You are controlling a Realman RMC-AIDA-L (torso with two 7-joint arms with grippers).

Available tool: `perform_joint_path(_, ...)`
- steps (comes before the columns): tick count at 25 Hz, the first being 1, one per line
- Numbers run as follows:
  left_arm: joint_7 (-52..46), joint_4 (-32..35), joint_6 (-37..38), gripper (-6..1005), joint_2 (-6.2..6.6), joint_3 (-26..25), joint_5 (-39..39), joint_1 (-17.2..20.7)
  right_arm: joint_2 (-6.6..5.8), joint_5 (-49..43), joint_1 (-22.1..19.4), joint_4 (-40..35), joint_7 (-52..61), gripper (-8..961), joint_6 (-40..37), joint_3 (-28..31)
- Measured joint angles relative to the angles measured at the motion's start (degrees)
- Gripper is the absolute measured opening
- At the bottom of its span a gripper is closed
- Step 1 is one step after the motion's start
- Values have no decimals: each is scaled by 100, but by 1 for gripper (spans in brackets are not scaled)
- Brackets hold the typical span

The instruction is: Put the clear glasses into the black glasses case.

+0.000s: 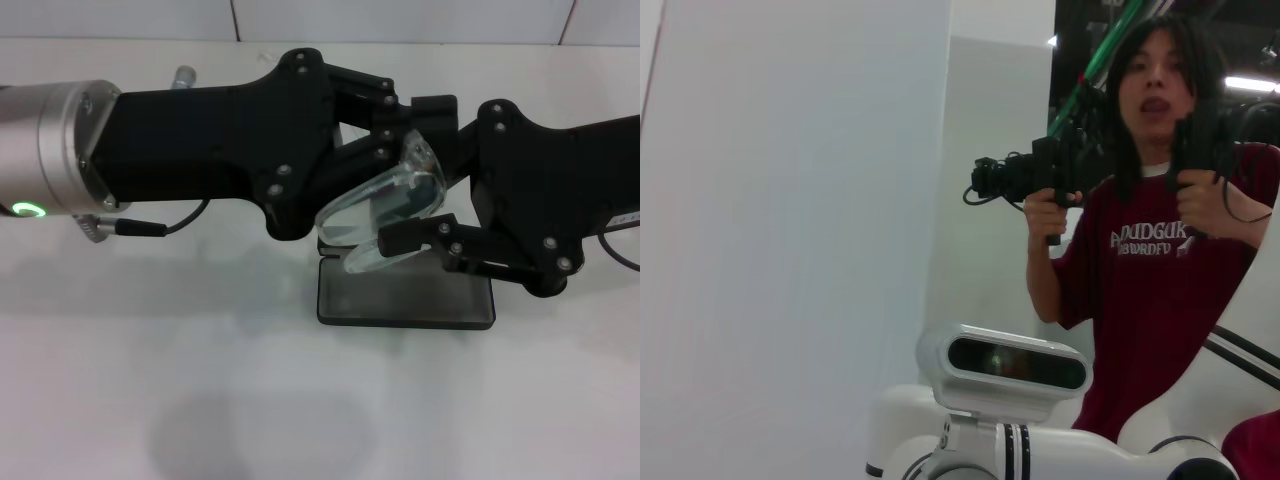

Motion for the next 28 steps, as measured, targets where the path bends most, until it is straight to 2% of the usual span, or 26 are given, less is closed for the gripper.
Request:
perform_joint_path(7, 29, 1, 2, 112, -8, -366, -198, 85, 4, 13, -91, 6, -8, 118, -1, 3)
perform_joint_path(14, 52, -17, -1, 112, -14, -1069, -430, 227, 0, 188, -313, 6, -281, 118, -45, 12)
perform_joint_path(24, 113, -679, -12, 112, -7, -1971, -853, 256, 16, 804, -515, 6, -970, 119, -1173, 157)
perform_joint_path(28, 136, -936, -49, 112, 9, -2104, -885, 212, 21, 1099, -567, -61, -1286, 120, -1651, 116)
